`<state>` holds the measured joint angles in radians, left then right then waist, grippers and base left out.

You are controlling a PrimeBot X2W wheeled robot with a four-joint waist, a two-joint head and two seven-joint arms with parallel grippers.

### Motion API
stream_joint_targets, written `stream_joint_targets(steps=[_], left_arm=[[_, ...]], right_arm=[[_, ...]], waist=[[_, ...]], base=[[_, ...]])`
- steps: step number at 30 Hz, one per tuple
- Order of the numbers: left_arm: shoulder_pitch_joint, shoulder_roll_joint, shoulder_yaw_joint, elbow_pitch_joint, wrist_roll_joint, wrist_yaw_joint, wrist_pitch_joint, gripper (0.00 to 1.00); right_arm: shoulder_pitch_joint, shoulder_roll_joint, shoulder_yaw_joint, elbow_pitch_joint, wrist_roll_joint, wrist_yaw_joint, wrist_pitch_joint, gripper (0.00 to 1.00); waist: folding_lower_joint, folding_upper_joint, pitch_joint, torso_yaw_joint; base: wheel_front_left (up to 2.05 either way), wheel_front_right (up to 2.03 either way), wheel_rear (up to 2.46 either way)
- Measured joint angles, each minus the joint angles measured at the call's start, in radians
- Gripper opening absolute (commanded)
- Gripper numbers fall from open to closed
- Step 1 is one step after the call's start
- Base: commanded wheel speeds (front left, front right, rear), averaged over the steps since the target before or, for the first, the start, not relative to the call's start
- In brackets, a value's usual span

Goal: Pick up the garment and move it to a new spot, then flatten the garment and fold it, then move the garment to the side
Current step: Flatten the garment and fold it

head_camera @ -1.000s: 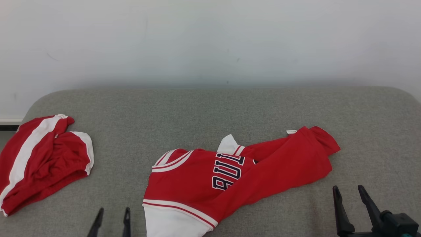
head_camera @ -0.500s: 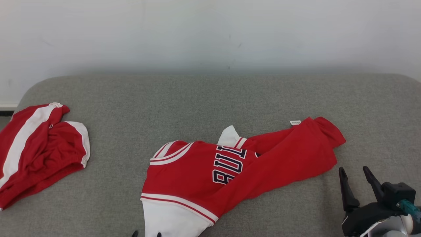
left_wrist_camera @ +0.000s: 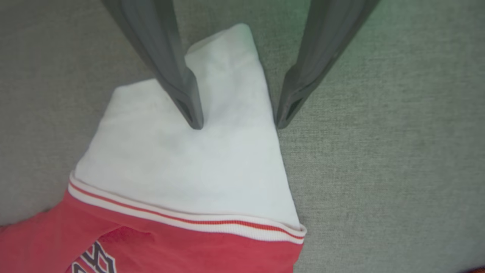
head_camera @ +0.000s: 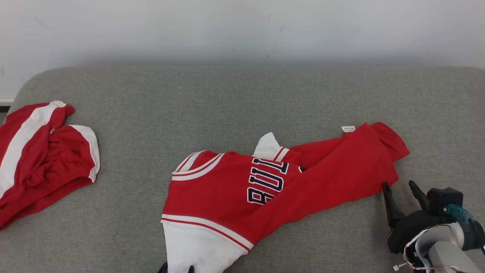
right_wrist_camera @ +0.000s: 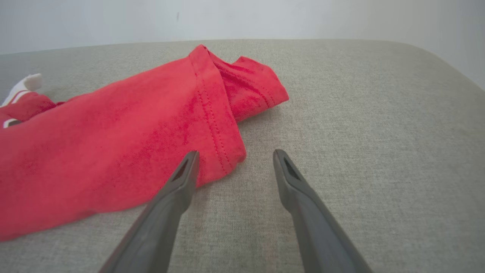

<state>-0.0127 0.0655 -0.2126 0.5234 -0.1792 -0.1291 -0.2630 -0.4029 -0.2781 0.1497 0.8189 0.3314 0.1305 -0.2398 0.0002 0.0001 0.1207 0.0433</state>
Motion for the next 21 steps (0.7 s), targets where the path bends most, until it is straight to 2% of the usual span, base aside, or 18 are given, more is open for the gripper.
stream_joint_targets(steps=[9,10,11,12,13,21], left_arm=[[-0.04,0.0,-0.027,0.039,-0.017,0.0,-0.004,1.0],[-0.045,-0.001,-0.035,0.048,-0.025,0.0,-0.006,1.0],[-0.051,0.0,-0.041,0.056,-0.039,0.0,-0.006,0.81],[-0.056,0.001,-0.047,0.062,-0.048,0.001,-0.007,0.19],[-0.061,0.002,-0.053,0.065,-0.054,0.002,-0.007,0.0],[-0.06,0.001,-0.078,0.039,-0.095,0.0,-0.002,0.0]], right_arm=[[-0.089,0.012,0.091,0.155,0.13,0.0,-0.004,1.0],[-0.095,0.014,0.099,0.163,0.153,0.0,-0.004,0.96],[-0.1,0.016,0.108,0.168,0.171,0.0,-0.006,0.43],[-0.106,0.015,0.124,0.169,0.179,0.0,-0.007,0.0],[-0.11,0.014,0.137,0.169,0.185,0.0,-0.008,0.0],[-0.074,-0.012,0.188,0.119,0.258,0.0,-0.021,0.0]], waist=[[-0.0001,0.0,0.035,0.01],[-0.0001,0.0,0.036,0.01],[-0.0002,0.0,0.038,0.011],[-0.0001,-0.0001,0.038,0.011],[-0.0002,0.0,0.037,0.011],[-0.0001,0.0,0.004,0.007]], base=[[0.0,0.0,0.0],[0.0,0.0,0.0],[0.0,0.0,0.0],[0.0,0.0,0.0],[0.0,0.0,0.0],[0.0,0.0,0.0]])
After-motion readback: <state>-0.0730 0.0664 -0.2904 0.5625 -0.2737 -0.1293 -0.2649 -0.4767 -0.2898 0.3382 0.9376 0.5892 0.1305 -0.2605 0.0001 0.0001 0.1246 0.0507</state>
